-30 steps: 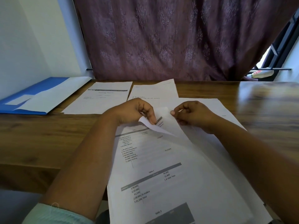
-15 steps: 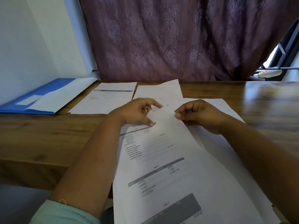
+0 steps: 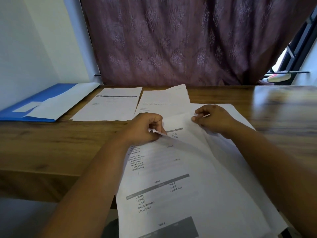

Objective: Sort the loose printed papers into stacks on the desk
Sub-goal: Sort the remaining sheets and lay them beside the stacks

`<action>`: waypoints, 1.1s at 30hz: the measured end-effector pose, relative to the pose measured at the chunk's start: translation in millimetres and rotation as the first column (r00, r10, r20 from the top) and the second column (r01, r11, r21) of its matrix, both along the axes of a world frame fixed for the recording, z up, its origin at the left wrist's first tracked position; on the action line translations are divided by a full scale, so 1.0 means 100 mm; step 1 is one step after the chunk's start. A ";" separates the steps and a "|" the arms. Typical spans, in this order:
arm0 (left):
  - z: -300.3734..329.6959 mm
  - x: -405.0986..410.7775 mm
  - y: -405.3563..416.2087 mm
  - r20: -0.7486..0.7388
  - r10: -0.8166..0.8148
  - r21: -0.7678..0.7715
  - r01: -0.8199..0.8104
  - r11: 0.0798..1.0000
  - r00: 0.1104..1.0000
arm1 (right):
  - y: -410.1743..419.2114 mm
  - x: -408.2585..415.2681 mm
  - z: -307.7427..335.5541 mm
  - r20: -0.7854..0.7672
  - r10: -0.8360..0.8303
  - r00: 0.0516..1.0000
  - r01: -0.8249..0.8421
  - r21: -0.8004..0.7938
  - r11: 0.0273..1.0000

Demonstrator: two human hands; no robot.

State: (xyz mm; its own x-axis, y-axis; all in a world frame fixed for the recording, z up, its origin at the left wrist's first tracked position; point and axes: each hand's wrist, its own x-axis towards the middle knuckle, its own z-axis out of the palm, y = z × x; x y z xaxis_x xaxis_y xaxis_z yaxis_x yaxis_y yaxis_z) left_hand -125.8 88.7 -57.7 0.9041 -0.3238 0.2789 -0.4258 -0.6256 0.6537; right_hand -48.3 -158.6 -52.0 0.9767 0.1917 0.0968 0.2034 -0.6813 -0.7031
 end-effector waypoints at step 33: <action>0.00 0.01 -0.12 0.057 0.096 0.041 -0.098 0.994 0.994 | 0.04 -0.29 0.24 -0.057 0.398 0.916 -0.309 0.535 0.787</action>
State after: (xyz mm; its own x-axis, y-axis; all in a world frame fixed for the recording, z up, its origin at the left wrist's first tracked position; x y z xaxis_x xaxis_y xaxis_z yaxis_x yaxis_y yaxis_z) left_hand -124.9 76.5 -57.5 0.9155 -0.2484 0.3166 -0.3963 -0.6934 0.6018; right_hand -76.9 -154.5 -28.1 0.8601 0.4936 0.1288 0.2155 -0.1228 -0.9688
